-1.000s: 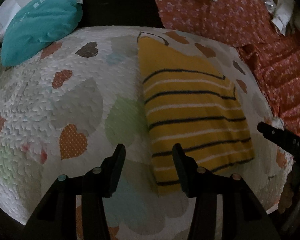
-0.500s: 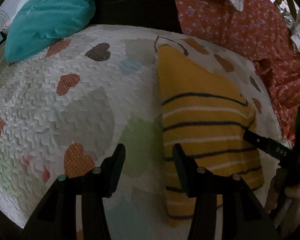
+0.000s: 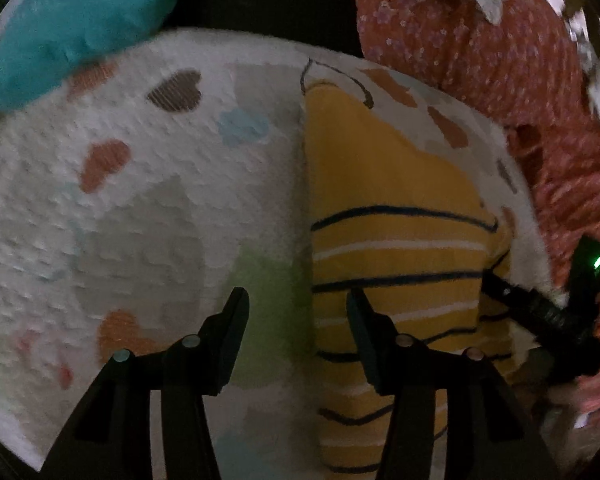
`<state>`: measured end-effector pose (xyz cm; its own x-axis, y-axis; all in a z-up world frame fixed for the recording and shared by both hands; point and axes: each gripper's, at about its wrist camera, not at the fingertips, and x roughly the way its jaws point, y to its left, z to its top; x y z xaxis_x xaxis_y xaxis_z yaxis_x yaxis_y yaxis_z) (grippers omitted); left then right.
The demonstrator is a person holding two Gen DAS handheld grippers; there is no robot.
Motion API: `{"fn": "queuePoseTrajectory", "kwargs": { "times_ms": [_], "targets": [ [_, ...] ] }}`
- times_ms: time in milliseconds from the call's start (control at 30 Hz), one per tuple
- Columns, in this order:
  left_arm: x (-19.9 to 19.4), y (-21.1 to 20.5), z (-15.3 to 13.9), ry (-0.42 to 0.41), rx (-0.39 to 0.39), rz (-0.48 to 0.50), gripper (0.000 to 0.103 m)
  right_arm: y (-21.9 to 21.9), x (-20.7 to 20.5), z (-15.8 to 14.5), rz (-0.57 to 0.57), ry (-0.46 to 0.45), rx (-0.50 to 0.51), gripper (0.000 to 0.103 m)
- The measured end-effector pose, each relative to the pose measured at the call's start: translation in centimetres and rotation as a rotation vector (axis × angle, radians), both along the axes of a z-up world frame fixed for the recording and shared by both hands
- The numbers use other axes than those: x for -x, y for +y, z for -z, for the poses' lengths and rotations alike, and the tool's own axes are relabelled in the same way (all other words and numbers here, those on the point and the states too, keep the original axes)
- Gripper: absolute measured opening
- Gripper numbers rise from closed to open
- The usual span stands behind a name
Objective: Fold small clothes
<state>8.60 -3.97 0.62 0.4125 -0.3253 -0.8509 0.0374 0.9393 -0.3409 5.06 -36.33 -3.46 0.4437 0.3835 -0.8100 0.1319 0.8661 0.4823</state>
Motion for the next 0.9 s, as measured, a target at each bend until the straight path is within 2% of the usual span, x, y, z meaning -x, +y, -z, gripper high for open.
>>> {"fn": "queuePoseTrajectory", "kwargs": {
  "times_ms": [100,233,300,333,367,400,433,467,567,600,633,667,767,800,867,900],
  "targets": [
    [-1.6,1.4,1.3,0.042,0.119,-0.038,0.058,0.0,-0.4,0.2,-0.001,-0.014,-0.013,0.101],
    [-3.4,1.3,3.9,0.112,0.206,-0.027,0.062,0.3,-1.1,-0.1,0.006,-0.037,-0.038,0.099],
    [-3.7,0.8,4.1,0.101,0.215,-0.012,0.065,0.9,-1.4,-0.2,-0.024,-0.037,-0.118,0.072],
    [-3.9,0.5,3.9,0.094,0.216,0.005,0.065,1.1,-1.6,0.0,-0.021,-0.018,-0.161,0.065],
    [-4.1,0.3,3.8,0.092,0.229,0.021,0.065,1.4,-1.6,-0.2,-0.012,-0.025,-0.147,0.063],
    [-4.3,0.3,3.8,0.095,0.278,0.039,0.061,1.6,-1.7,-0.3,-0.017,-0.029,-0.141,0.061],
    [-4.4,0.3,3.9,0.108,0.352,0.051,0.045,1.7,-1.7,-0.4,-0.012,-0.027,-0.148,0.056],
    [-4.5,0.3,3.9,0.117,0.408,0.065,0.034,1.8,-1.8,-0.5,-0.005,-0.024,-0.161,0.052],
    [-4.4,-0.1,2.4,0.074,0.424,0.082,0.028,2.3,-1.9,-1.5,0.011,-0.043,-0.175,0.043],
    [-4.3,-0.3,1.3,0.047,0.441,0.095,0.018,2.6,-1.9,-2.0,0.009,-0.057,-0.182,0.042],
    [-4.2,-0.4,0.6,0.03,0.464,0.11,0.0,3.2,-2.1,-2.7,0.0,-0.079,-0.201,0.04],
    [-4.1,-0.5,-0.3,0.014,0.476,0.124,0.0,3.6,-2.1,-3.4,-0.01,-0.095,-0.212,0.038],
    [-3.4,-0.5,-3.2,-0.077,0.432,0.134,0.0,6.0,-2.2,-5.8,-0.055,-0.161,-0.217,0.036],
    [-3.2,-0.3,-3.9,-0.105,0.447,0.137,0.0,6.7,-2.2,-6.4,-0.068,-0.176,-0.22,0.036],
    [-3.5,0.3,-4.4,-0.11,0.48,0.136,0.0,8.0,-2.3,-7.5,-0.094,-0.206,-0.245,0.033],
    [-3.6,0.5,-4.5,-0.11,0.474,0.131,0.0,8.4,-2.3,-7.7,-0.104,-0.213,-0.262,0.032]
  ]
}}
